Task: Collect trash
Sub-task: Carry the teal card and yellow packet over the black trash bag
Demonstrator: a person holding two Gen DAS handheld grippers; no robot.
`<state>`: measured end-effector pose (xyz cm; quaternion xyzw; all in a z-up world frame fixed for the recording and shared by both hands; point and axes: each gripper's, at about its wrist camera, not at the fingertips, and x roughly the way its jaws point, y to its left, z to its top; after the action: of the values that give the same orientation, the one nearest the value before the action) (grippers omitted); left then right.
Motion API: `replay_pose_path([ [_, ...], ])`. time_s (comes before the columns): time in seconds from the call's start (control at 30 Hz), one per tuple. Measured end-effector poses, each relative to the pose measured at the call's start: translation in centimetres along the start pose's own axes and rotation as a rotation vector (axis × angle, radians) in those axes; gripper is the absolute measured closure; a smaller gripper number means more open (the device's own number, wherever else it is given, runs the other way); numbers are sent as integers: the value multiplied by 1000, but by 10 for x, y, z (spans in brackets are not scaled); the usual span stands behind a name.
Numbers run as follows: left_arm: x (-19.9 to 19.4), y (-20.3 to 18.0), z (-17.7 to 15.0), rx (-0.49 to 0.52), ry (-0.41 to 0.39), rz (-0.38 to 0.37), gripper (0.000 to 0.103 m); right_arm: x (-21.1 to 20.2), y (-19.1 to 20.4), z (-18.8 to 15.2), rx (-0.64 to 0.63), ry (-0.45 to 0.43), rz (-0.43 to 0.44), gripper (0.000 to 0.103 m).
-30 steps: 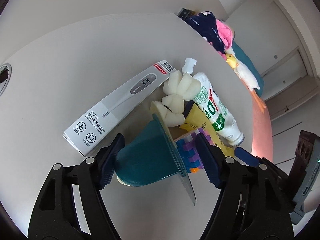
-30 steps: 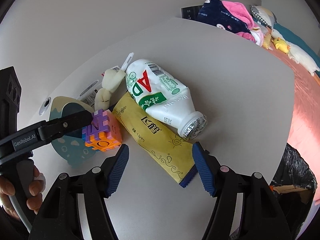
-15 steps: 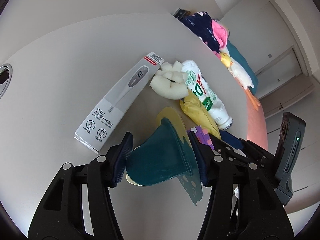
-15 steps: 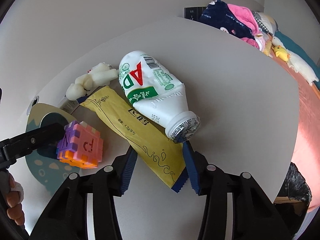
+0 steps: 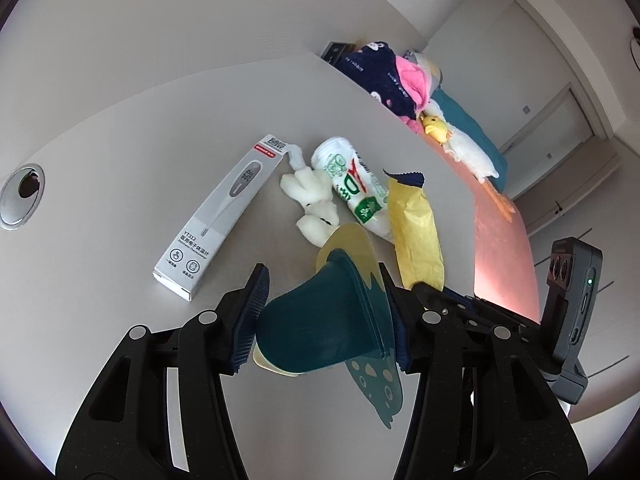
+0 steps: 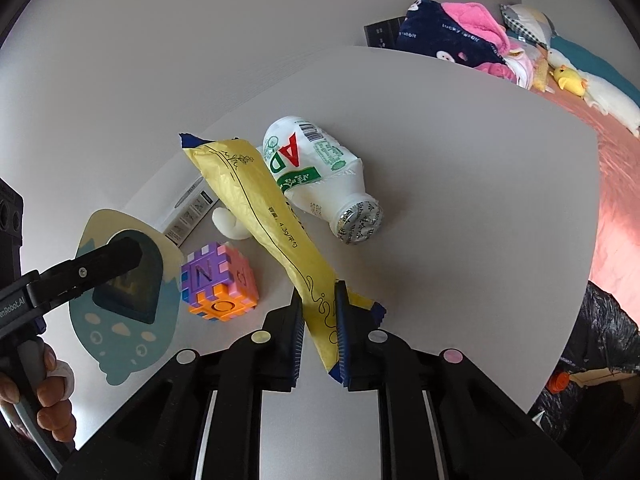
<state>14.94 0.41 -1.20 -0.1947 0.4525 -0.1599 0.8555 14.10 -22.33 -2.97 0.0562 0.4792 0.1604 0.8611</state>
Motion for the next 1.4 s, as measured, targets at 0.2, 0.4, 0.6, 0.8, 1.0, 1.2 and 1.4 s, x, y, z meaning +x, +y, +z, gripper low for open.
replay_pose_path([
  [0.2,-11,-18,-14,43,-7,-9,51,-26,-7,-6,13,-32,-1,87],
  [0.4,-15,-39,-28,75,-4,-23,51,-47,-17,-11,27,-60,-2,87],
  [0.6,-16,-63,-42,106,1,-40,51,-69,-30,-20,46,-86,-8,87],
  [0.8,-13,-93,-50,149,10,-61,51,-90,-47,-32,72,-109,-16,87],
  [1.0,-8,-122,-58,189,21,-80,51,-110,-69,-43,102,-134,-31,87],
  [1.2,2,-150,-67,229,42,-106,51,-131,-92,-53,134,-158,-54,87],
  [1.4,11,-176,-73,264,63,-131,51,-149,-117,-63,171,-178,-79,87],
])
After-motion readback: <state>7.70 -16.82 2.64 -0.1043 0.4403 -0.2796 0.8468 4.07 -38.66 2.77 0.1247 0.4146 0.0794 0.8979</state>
